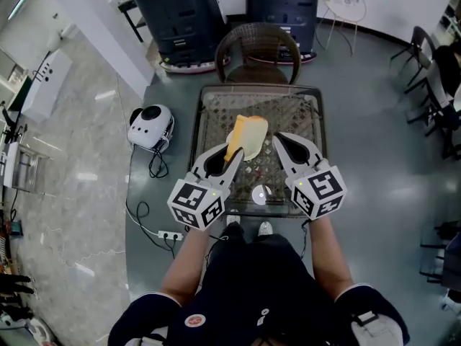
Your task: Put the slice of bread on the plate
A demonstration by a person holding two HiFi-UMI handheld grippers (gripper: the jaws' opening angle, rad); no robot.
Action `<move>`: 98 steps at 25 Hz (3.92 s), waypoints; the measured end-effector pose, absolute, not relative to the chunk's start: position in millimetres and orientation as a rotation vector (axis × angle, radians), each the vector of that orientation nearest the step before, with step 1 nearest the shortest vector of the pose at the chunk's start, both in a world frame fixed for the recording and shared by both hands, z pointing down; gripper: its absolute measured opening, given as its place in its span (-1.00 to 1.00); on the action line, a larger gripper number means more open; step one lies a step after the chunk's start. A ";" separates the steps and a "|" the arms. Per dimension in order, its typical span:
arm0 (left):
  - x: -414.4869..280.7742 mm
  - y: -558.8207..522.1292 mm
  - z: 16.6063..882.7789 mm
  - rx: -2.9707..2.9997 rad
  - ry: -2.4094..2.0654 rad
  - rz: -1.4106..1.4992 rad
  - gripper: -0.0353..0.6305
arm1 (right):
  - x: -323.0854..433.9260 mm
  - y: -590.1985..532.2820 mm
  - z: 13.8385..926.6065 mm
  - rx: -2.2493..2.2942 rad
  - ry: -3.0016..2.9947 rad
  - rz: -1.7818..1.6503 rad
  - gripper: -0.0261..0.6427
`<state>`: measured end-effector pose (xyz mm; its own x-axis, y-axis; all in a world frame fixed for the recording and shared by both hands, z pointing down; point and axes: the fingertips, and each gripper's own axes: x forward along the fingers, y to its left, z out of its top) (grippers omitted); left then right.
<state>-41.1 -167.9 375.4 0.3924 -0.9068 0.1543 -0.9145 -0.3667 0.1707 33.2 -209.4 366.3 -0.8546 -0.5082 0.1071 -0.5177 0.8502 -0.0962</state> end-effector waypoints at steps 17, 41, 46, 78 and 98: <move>-71.9 -198.3 372.6 2.566 -1.379 0.039 -0.63 | 4.4 -230.3 361.3 1.082 -2.854 0.165 -0.90; -102.6 -250.9 506.2 2.357 -1.198 0.039 -0.63 | -20.0 -261.3 462.8 1.075 -2.631 0.344 -0.90; -101.0 -262.7 550.3 2.276 -1.138 0.047 -0.63 | -23.7 -266.8 488.1 1.081 -2.571 0.385 -0.90; -115.2 -281.3 682.8 1.941 -1.134 0.184 -0.61 | -30.6 -276.4 527.1 1.080 -2.470 0.460 -0.90; -144.2 -277.7 716.9 1.818 -1.373 0.453 -0.45 | -21.4 -272.6 532.4 1.081 -2.464 0.481 -0.90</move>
